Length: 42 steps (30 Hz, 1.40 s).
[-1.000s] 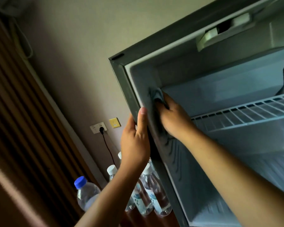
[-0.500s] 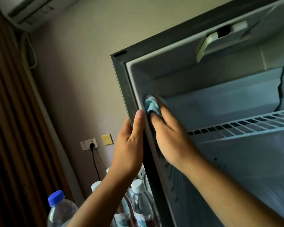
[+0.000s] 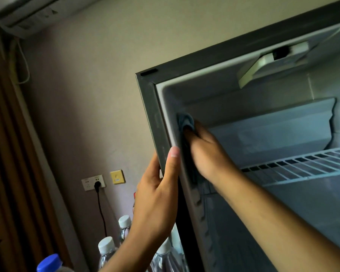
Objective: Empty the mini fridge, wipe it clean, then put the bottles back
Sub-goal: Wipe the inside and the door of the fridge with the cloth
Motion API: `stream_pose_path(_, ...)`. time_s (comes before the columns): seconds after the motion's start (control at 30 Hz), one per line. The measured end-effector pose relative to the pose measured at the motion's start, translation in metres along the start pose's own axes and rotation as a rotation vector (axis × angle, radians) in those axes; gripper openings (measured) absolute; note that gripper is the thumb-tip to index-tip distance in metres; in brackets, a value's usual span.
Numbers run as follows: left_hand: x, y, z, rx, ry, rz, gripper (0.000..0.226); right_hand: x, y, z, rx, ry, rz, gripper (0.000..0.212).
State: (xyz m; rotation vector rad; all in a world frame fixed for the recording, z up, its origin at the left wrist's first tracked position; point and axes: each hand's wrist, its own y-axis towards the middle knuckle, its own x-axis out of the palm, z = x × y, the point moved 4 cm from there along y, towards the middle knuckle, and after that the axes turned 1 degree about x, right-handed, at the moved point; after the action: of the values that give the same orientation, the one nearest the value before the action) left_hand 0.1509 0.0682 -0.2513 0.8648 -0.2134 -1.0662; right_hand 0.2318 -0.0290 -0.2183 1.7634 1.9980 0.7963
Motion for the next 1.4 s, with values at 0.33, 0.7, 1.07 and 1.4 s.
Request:
stream_pose_path(0.33,0.003,0.001,0.004,0.043,-0.026,0.003,0.052,0.004,-0.04,-0.038,-0.162,-0.058,0.056,0.028)
stream_pose_path(0.7,-0.001,0.002,0.004,0.037,0.027,0.015,0.056,0.003,0.026,-0.018,0.003,-0.006,0.031,0.037)
stream_pose_path(1.07,0.0,0.006,-0.001,0.09,0.008,0.013,0.052,0.005,-0.026,-0.056,-0.237,-0.016,0.104,0.022)
stream_pose_path(1.4,0.007,0.007,-0.008,0.14,0.098,0.152,0.069,0.002,0.012,-0.031,0.014,-0.047,0.062,0.039)
